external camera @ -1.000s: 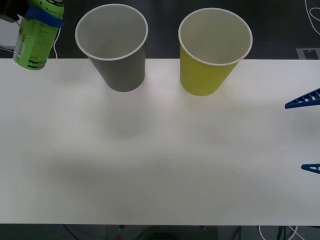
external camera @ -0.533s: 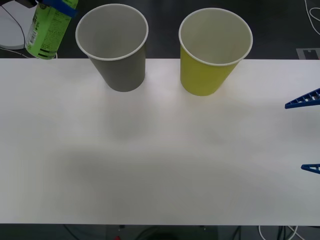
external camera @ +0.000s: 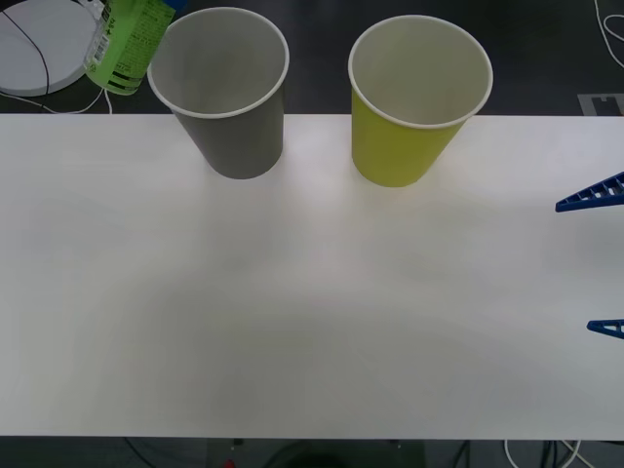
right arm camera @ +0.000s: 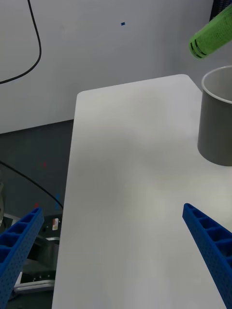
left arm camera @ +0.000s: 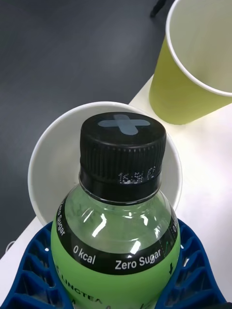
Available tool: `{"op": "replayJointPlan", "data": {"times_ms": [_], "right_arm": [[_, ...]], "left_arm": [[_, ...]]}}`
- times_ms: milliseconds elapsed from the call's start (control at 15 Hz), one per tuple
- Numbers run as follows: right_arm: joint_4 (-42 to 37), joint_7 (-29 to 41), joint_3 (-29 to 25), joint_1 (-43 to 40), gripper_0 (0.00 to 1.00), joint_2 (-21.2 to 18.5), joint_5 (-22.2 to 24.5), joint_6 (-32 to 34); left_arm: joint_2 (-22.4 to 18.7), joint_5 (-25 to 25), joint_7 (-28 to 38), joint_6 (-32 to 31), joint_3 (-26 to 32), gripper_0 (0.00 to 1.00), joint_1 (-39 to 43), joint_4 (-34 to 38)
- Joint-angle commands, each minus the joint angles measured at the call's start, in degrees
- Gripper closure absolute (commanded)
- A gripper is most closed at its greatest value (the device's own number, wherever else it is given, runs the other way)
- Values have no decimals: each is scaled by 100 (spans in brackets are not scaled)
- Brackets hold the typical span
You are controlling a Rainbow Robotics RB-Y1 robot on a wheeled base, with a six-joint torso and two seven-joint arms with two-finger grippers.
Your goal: Put the can into the green bin and the plastic bottle into the gray bin
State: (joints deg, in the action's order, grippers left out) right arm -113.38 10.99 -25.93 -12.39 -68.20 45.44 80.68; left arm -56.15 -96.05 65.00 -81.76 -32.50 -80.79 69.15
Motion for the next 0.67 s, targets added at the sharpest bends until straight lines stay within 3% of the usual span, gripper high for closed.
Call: {"op": "replayJointPlan", "data": {"times_ms": [67, 667], "right_arm": [[0, 0, 0, 0, 0, 0, 0, 0], [0, 0, 0, 0, 0, 0, 0, 0]], "left_arm": [[376, -423, -13, -173, -2, 100, -279, -305], [1528, -898, -180, 117, 7, 100, -982, -1879]]}}
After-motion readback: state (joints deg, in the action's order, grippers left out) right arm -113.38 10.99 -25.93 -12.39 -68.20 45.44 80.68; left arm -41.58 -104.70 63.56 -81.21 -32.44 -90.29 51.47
